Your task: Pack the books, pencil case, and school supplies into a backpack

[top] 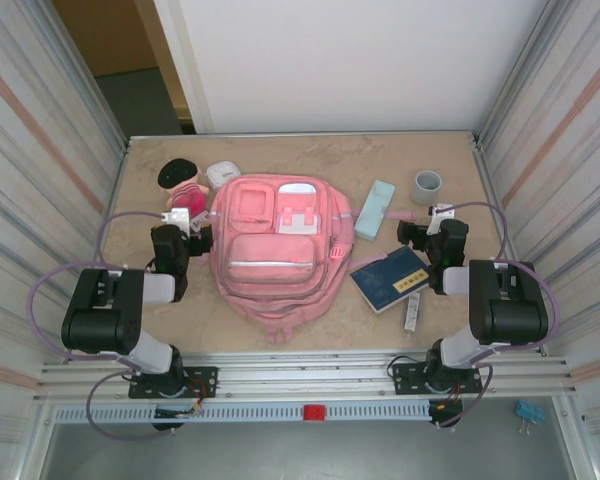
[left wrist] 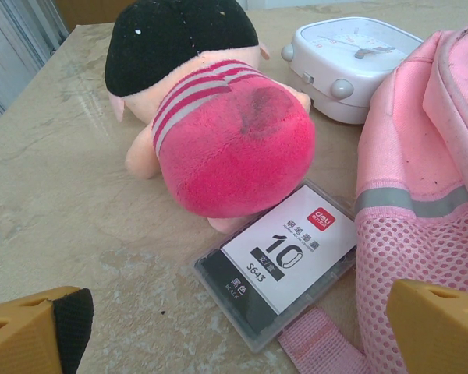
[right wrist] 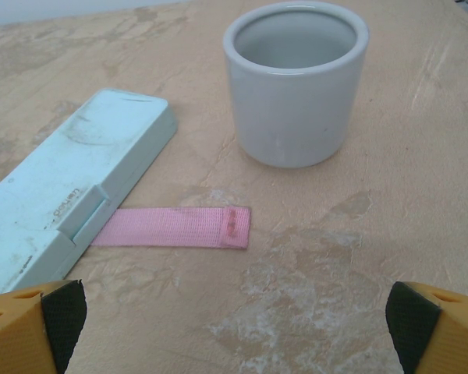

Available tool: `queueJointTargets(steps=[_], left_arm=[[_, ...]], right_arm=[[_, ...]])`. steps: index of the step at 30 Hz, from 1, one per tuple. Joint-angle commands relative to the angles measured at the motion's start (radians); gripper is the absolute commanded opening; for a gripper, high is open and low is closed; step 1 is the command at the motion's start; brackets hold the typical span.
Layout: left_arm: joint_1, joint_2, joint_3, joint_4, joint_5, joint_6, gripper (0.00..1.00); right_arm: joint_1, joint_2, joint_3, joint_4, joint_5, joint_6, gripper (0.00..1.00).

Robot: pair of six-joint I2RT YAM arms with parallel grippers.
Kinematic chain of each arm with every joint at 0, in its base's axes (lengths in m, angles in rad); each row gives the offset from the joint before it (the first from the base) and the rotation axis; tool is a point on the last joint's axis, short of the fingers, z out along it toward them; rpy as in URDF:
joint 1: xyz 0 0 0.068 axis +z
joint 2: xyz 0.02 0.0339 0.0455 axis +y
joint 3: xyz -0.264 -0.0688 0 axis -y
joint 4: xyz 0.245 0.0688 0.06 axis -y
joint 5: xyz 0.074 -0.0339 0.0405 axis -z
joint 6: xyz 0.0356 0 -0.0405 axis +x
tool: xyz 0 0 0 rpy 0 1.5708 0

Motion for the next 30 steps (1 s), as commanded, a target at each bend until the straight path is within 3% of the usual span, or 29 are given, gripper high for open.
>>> queueJointTargets(steps=[1,4,6,10,13,16,23,26,30], left_arm=[[0.000,-0.005,0.012,0.015,0.012,-0.013,0.98],[-0.001,-0.016,0.011,0.021,0.033,-0.002,0.96],[-0.013,-0.070,0.031,-0.053,0.043,0.018,0.95],[-0.047,-0.292,0.102,-0.321,-0.011,0.003,0.95],[-0.047,-0.460,0.249,-0.648,0.036,-0.131,0.91],[-0.050,-0.535,0.425,-0.937,0.118,-0.263,0.86],[-0.056,-0.515,0.695,-1.407,0.323,-0.439,0.80],[-0.080,-0.517,0.678,-1.475,0.424,-0.492,0.75],[-0.149,-0.532,0.562,-1.466,0.452,-0.523,0.75]], right_arm=[[-0.006,0.004,0.010,0.006,-0.014,0.013,1.00],[-0.020,-0.035,0.024,-0.045,-0.023,0.029,1.00],[-0.023,-0.126,0.056,-0.180,-0.029,0.027,1.00],[-0.016,-0.382,0.213,-0.561,-0.003,0.044,1.00],[-0.005,-0.483,0.455,-0.906,-0.022,0.041,1.00],[0.037,-0.511,0.680,-1.177,-0.044,0.062,1.00],[0.363,-0.568,0.823,-1.398,0.100,0.221,1.00],[0.516,-0.554,0.819,-1.491,0.143,0.350,1.00],[0.685,-0.486,0.729,-1.539,0.164,0.557,1.00]])
